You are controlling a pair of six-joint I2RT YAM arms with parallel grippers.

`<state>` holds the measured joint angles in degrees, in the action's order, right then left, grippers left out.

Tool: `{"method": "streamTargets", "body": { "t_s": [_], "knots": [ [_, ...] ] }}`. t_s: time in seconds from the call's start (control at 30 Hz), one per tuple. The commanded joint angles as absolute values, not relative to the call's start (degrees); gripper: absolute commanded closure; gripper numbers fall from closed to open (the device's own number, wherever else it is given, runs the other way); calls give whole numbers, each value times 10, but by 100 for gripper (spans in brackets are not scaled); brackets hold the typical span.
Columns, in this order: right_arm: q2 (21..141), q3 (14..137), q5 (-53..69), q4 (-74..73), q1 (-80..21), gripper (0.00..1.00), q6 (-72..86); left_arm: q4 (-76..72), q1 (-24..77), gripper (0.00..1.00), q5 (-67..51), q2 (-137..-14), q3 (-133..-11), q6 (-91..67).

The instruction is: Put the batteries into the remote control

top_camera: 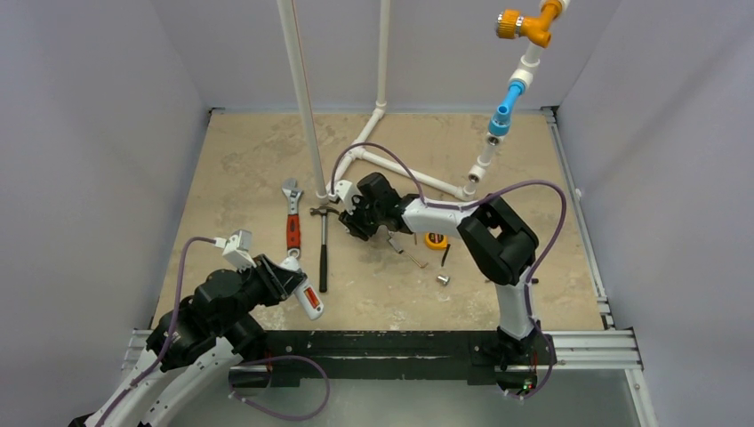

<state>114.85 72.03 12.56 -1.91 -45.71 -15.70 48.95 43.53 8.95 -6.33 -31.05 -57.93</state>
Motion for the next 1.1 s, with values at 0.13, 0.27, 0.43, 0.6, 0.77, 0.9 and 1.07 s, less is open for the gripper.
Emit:
{"method": "streamTargets", "body": {
  "t_s": [0.13,0.27,0.43,0.6,0.77,0.9,1.07],
  "knots": [
    [1213,756,59,-131,-455,71,-169,472,436,100,89,-54,-311,-587],
    [1224,766,53,-138,-455,75,-174,474,436,100,92,-50,-311,-589],
    [1225,772,52,-141,-455,84,-167,473,436,100,93,-51,-309,-590],
    [1207,770,67,-139,-455,92,-154,469,436,100,91,-54,-309,-590],
    [1179,761,103,-120,-455,96,-124,462,436,100,86,-58,-306,-591],
    [1180,773,119,-116,-454,100,-98,461,436,100,84,-59,-307,-592],
    [1185,787,114,-111,-452,100,-76,464,436,100,87,-54,-308,-592]
  ]
}}
